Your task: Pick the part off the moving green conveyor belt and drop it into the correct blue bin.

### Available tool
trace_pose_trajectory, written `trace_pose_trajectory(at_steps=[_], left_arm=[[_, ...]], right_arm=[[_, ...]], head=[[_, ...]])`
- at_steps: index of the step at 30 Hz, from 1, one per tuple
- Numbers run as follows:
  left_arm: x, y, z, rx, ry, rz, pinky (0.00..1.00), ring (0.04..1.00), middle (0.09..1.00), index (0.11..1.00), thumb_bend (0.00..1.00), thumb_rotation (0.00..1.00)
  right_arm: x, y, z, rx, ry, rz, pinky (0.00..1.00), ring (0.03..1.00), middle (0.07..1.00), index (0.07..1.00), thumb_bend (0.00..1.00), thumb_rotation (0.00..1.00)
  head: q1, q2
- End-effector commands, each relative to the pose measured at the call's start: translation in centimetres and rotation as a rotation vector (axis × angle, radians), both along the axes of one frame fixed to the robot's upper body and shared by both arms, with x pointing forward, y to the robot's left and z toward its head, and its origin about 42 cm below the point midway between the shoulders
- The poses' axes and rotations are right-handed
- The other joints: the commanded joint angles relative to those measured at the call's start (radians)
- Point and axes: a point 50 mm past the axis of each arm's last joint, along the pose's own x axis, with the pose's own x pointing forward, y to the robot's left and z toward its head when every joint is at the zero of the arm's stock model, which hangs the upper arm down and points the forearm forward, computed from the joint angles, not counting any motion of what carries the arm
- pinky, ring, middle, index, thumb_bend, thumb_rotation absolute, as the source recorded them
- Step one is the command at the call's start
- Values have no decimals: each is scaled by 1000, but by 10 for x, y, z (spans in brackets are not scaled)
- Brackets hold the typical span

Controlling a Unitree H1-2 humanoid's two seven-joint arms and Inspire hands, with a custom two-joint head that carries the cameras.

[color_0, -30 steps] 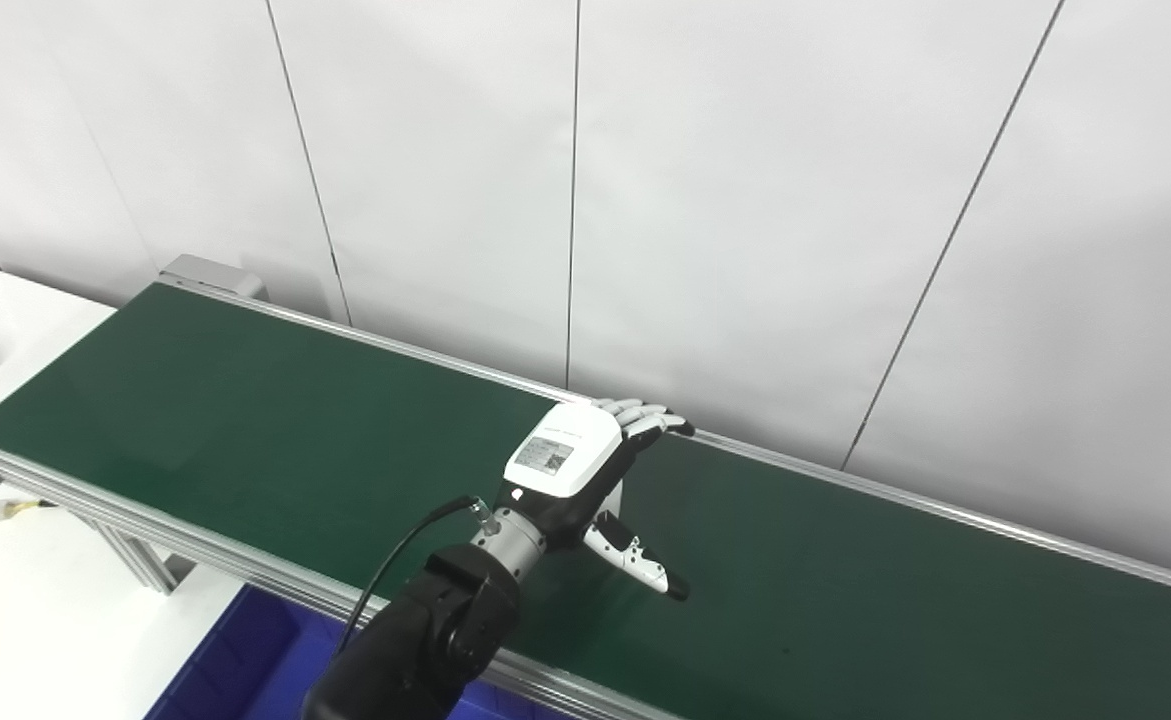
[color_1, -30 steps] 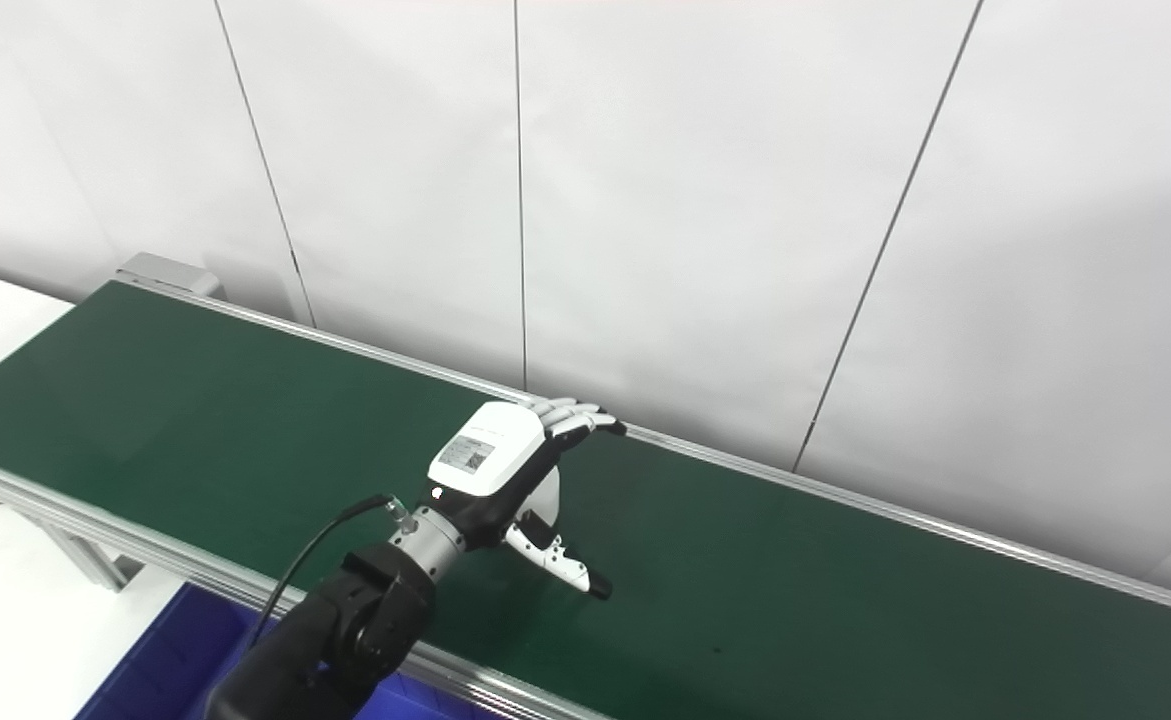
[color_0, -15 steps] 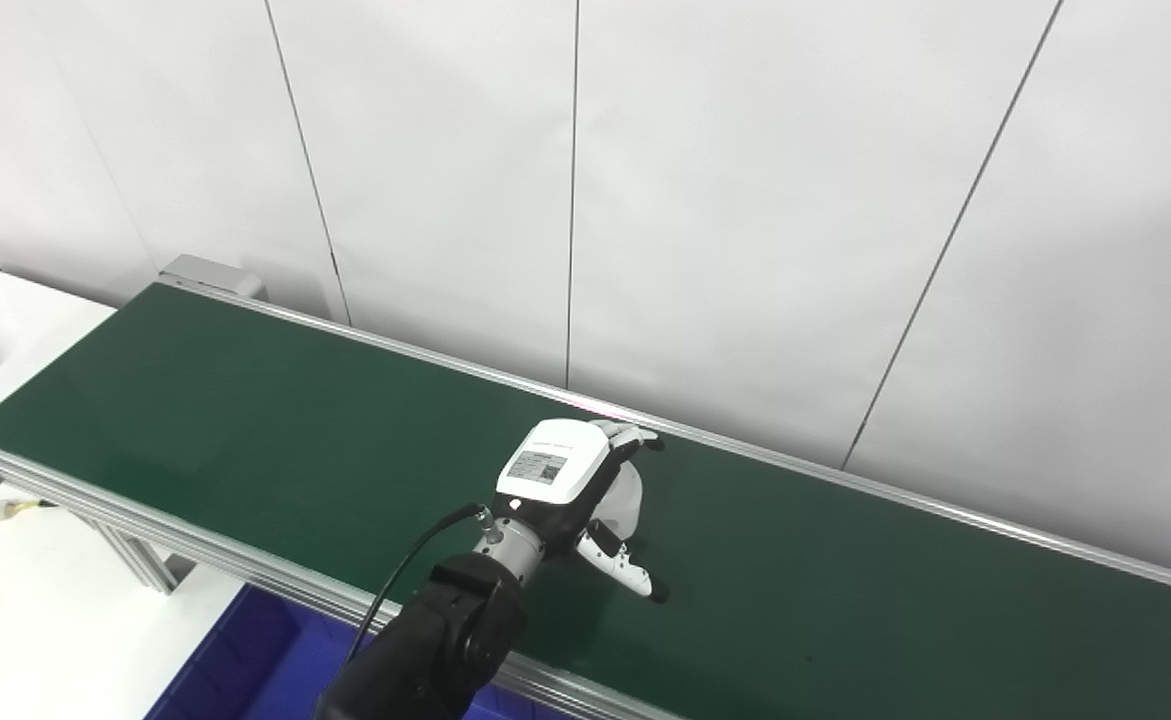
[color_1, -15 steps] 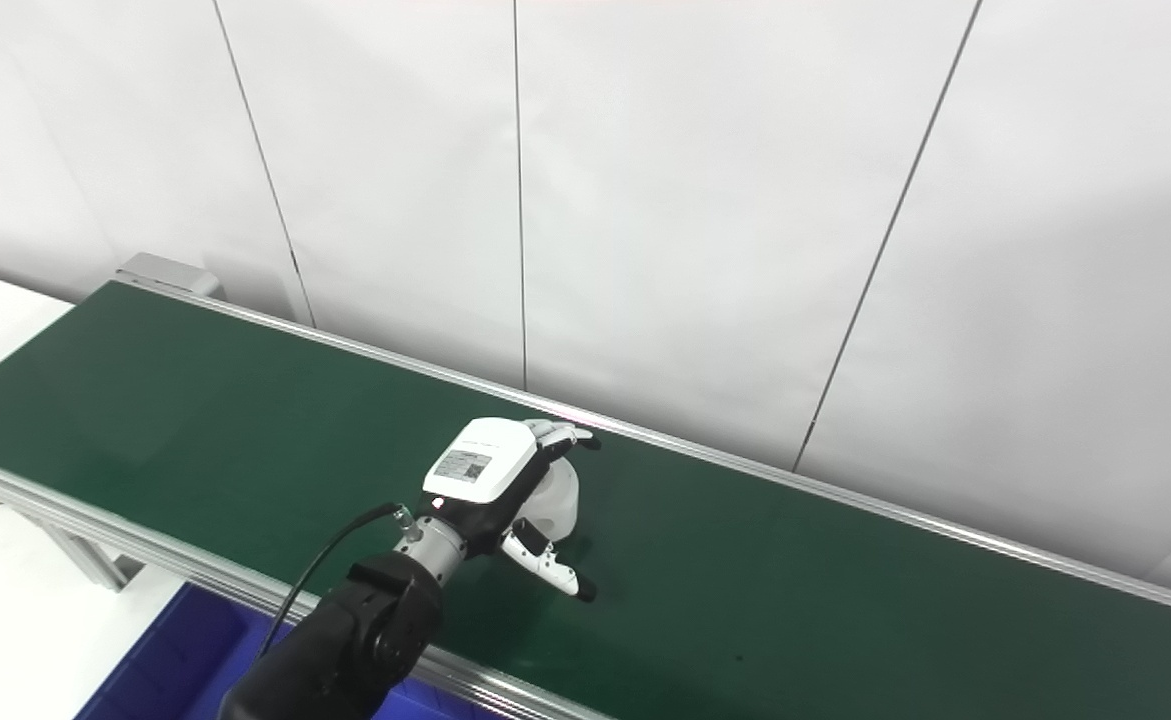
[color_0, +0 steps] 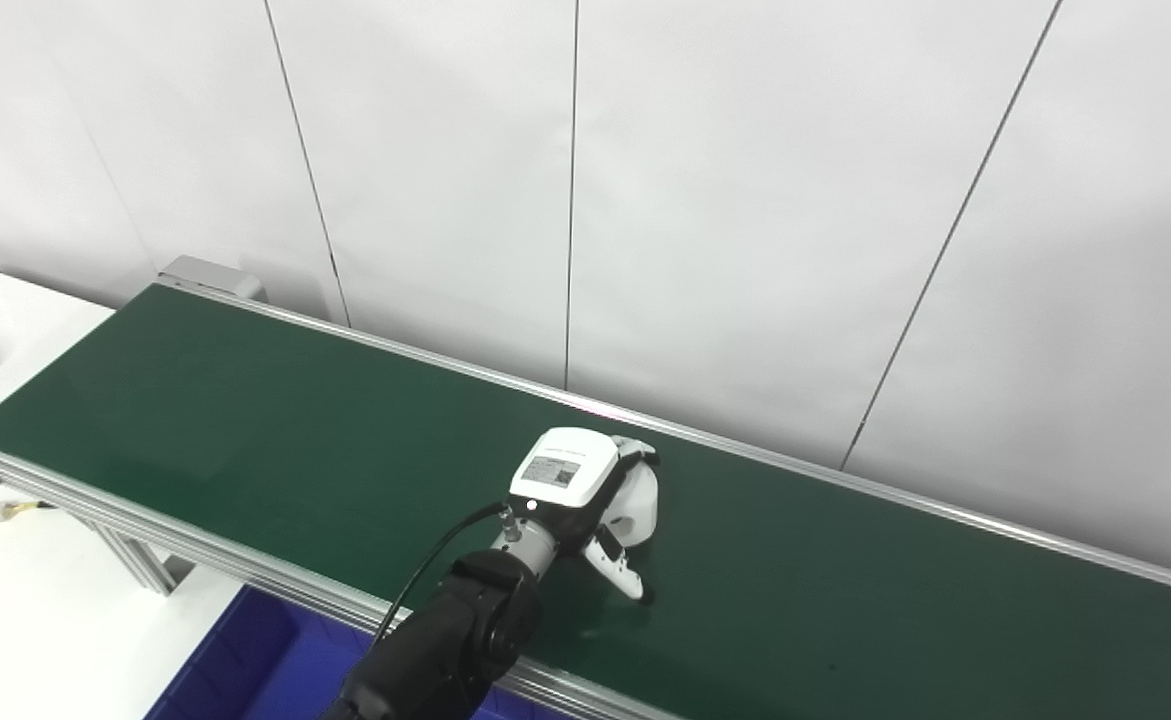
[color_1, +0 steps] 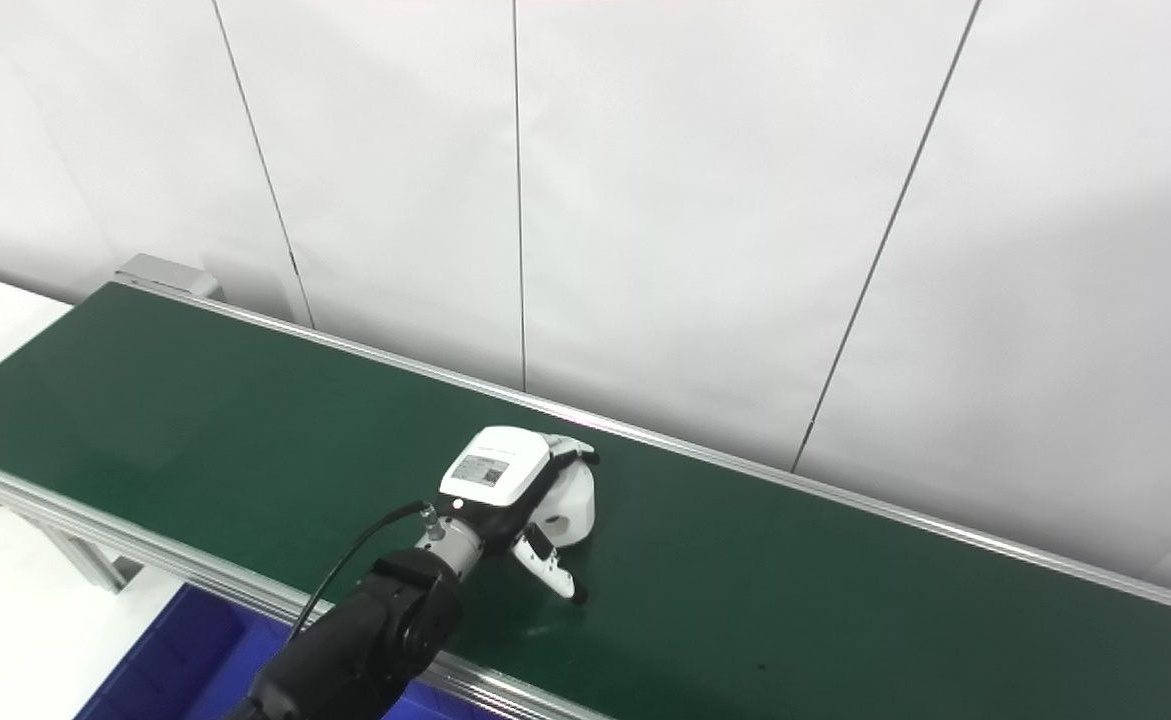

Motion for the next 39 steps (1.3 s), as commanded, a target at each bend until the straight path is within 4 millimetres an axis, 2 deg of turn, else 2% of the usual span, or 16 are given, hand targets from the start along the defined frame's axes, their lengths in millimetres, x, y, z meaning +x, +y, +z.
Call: trace_pose_trajectory(at_steps=[1,3,6,8,11,12,13,14,21,30,37,38,39], left_arm=[[8,2,5,25,-39,12,788,815,818,778,941,326],[8,1,3,23,-53,9,769,799,807,766,936,292],[7,0,1,14,-73,2,707,760,770,731,902,143],[6,0,1,10,-89,1,628,693,726,698,872,35],[5,0,1,-18,-169,7,503,556,626,620,835,3],[5,0,2,-24,-188,5,435,469,544,583,669,1],[5,0,2,-30,-205,-1,392,415,493,561,567,0],[5,-1,3,-35,-216,-5,371,398,470,550,532,0],[6,-4,8,-55,-219,-6,338,380,437,533,497,0],[5,-7,14,-60,-228,-14,398,403,468,529,499,0],[1,-12,34,-87,-285,-53,393,402,463,528,499,0],[-1,-14,41,-97,-296,-62,395,405,469,525,500,0],[-3,-15,47,-103,-302,-67,405,413,486,517,501,0]], right_arm=[[1,5,9,30,-68,-4,1000,1000,958,944,939,962],[1,5,9,30,-68,-6,1000,1000,955,943,941,962],[1,5,10,36,-68,-5,1000,1000,955,944,944,961],[0,6,10,39,-68,-5,1000,1000,952,942,941,958],[0,6,11,43,-69,-6,1000,1000,955,943,946,953],[0,6,11,42,-70,-6,1000,1000,954,943,946,954],[0,6,11,44,-69,-6,1000,1000,954,942,946,956],[0,6,11,45,-68,-6,1000,1000,952,943,940,954],[1,6,11,38,-70,-6,1000,1000,958,945,952,961],[0,6,10,35,-68,-4,1000,1000,959,946,948,960],[0,6,10,37,-67,2,1000,1000,955,943,951,957],[-1,6,11,37,-68,3,1000,1000,957,944,954,957],[-1,6,11,37,-70,4,1000,1000,963,947,958,957]], head=[[-2,1],[-1,1],[-1,2],[-1,2],[-3,3],[-3,3],[-3,3],[-3,3],[-3,3],[-3,4],[-5,20],[-7,43],[-8,47]])
